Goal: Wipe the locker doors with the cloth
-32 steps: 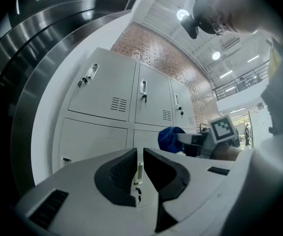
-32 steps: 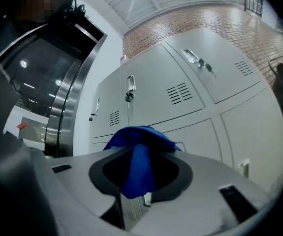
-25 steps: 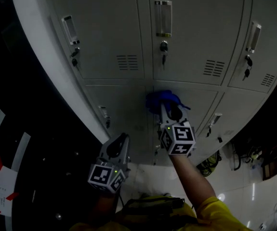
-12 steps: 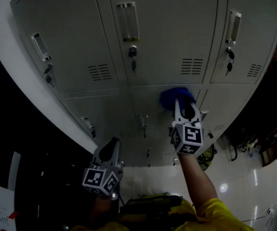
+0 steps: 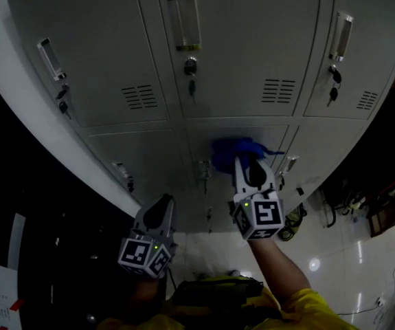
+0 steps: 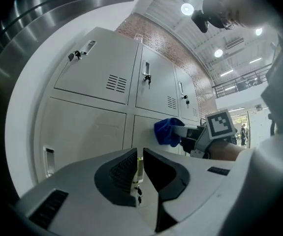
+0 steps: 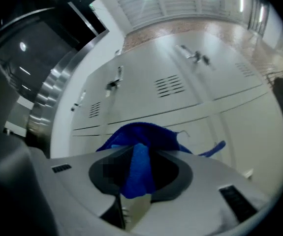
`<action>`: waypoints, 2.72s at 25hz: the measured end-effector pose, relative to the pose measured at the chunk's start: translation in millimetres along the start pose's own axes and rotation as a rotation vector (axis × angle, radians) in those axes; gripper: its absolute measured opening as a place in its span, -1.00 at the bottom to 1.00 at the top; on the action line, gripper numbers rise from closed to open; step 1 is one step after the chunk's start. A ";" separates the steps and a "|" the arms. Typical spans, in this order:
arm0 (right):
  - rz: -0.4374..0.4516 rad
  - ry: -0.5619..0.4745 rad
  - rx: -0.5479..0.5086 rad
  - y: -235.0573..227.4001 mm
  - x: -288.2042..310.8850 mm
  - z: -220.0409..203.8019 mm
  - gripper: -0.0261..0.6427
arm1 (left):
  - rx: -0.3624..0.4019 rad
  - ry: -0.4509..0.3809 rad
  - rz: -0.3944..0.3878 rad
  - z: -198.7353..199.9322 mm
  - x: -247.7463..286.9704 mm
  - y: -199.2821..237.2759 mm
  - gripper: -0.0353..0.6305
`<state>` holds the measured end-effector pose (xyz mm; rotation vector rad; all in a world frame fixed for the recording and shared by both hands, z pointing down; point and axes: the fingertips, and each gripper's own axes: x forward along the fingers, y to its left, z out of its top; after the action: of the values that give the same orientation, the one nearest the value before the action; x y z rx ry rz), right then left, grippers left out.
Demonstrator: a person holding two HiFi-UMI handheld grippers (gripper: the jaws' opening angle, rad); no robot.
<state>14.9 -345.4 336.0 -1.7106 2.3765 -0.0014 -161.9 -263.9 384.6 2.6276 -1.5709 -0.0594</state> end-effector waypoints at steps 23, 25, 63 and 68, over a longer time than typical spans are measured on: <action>-0.343 0.053 0.017 -142.6 -19.6 -40.8 -0.61 | -0.021 0.021 0.027 -13.2 -22.8 10.5 -0.77; -0.287 0.036 0.044 -112.1 -19.4 -38.6 -0.61 | -0.020 0.024 0.029 -15.6 -26.2 10.3 -0.77; 0.010 0.299 -0.015 65.0 34.8 -223.1 -0.60 | -0.038 0.034 0.093 -28.3 -52.2 36.3 -0.77; -0.055 0.284 -0.005 18.3 26.5 -214.0 -0.60 | -0.039 0.036 0.092 -29.9 -50.0 39.2 -0.77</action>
<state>-47.1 -390.6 538.3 -1.8880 2.5231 -0.2642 -217.7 -236.9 417.5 2.5086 -1.6593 -0.0365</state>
